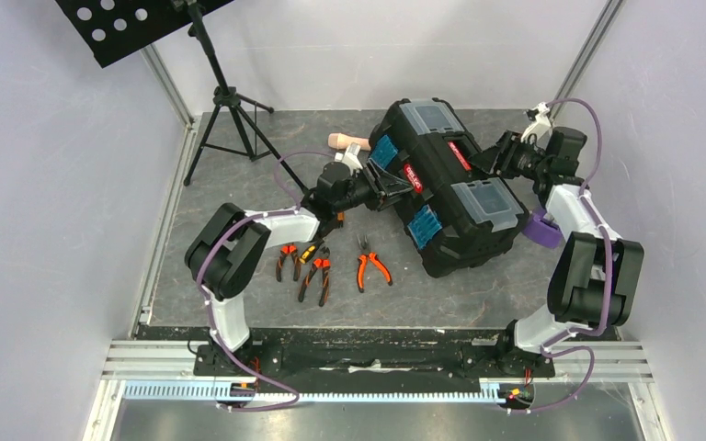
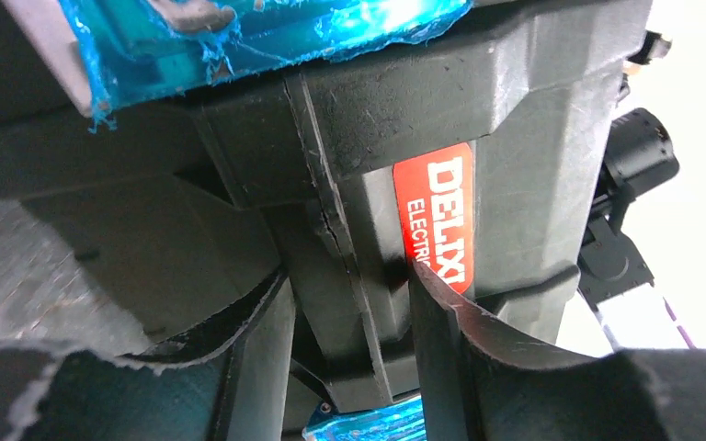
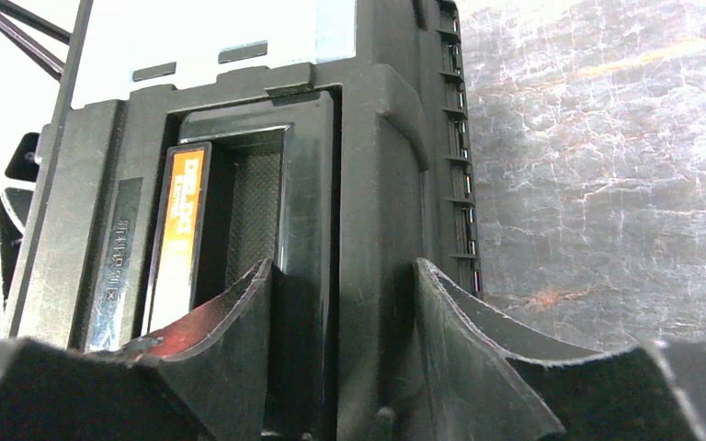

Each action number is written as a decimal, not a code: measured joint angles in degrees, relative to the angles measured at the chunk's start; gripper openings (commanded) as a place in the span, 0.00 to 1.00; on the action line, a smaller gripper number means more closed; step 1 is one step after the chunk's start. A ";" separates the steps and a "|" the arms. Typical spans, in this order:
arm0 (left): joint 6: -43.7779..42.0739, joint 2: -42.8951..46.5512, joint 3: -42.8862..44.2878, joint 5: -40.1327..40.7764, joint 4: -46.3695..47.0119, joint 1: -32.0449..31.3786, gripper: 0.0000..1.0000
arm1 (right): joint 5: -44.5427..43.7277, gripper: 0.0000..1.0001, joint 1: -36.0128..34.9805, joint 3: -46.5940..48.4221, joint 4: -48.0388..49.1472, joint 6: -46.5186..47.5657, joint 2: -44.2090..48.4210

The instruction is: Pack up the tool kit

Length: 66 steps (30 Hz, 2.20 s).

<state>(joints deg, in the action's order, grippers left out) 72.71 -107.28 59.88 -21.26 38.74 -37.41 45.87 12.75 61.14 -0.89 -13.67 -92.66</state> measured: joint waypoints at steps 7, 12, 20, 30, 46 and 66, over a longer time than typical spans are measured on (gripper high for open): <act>-0.11 4.85 -2.80 1.99 -7.52 0.09 0.48 | -4.07 0.27 -3.78 -4.76 7.41 -2.21 3.13; -1.29 7.63 -3.19 3.23 -12.68 0.02 0.49 | -4.98 0.26 -5.09 -7.02 12.66 -1.90 3.85; -4.52 10.84 -2.03 2.40 -14.36 -1.42 0.71 | -3.19 0.26 -3.04 -6.10 14.91 -3.98 1.33; -8.70 17.31 -0.39 1.86 -15.50 4.87 0.83 | -3.10 0.27 -2.93 0.09 6.10 0.20 -1.68; -5.27 3.06 -10.64 1.42 -4.83 9.05 0.83 | -0.63 0.27 -1.73 2.64 4.48 1.18 -4.52; 0.79 -4.59 4.74 -1.70 11.67 4.94 0.76 | -4.04 0.27 -1.64 0.79 -12.41 6.19 -18.40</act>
<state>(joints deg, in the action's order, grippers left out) 73.49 -111.87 64.62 -22.96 50.41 -32.47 41.82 11.11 61.93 -13.30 -7.49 -111.07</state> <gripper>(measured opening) 0.763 0.302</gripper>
